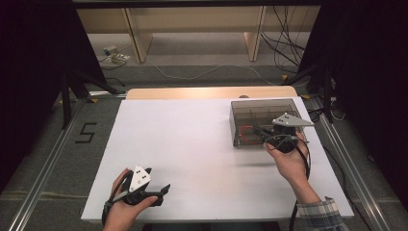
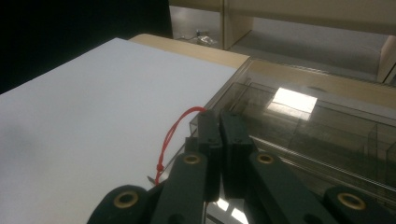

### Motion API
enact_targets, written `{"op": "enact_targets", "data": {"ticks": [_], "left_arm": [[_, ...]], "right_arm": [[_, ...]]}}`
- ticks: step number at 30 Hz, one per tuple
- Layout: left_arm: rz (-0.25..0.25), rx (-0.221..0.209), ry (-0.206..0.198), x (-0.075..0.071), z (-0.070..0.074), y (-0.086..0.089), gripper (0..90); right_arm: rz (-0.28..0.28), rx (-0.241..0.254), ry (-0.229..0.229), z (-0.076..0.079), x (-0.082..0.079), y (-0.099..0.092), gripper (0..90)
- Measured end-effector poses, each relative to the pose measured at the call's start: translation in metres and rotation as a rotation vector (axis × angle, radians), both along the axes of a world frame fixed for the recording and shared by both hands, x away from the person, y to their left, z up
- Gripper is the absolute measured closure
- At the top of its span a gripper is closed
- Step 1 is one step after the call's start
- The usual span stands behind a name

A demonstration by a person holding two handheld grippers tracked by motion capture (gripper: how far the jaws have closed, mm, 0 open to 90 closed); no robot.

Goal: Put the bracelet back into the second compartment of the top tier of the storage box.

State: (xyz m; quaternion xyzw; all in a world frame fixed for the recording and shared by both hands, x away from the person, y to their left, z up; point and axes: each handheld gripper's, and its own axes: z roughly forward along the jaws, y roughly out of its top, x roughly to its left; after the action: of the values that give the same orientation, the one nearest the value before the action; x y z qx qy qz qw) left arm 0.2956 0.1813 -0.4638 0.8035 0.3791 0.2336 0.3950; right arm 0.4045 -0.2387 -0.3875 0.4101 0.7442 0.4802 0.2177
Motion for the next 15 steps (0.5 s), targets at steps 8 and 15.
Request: {"op": "enact_targets", "data": {"ticks": [8,15], "left_arm": [[0.000,-0.001,-0.001,0.000,0.000,0.000,16.1],[0.000,0.000,-0.001,0.000,0.000,0.000,16.1]], "right_arm": [[-0.012,0.001,-0.003,0.001,0.001,-0.007,88.5],[-0.027,0.003,-0.003,0.002,0.001,-0.013,88.5]]}}
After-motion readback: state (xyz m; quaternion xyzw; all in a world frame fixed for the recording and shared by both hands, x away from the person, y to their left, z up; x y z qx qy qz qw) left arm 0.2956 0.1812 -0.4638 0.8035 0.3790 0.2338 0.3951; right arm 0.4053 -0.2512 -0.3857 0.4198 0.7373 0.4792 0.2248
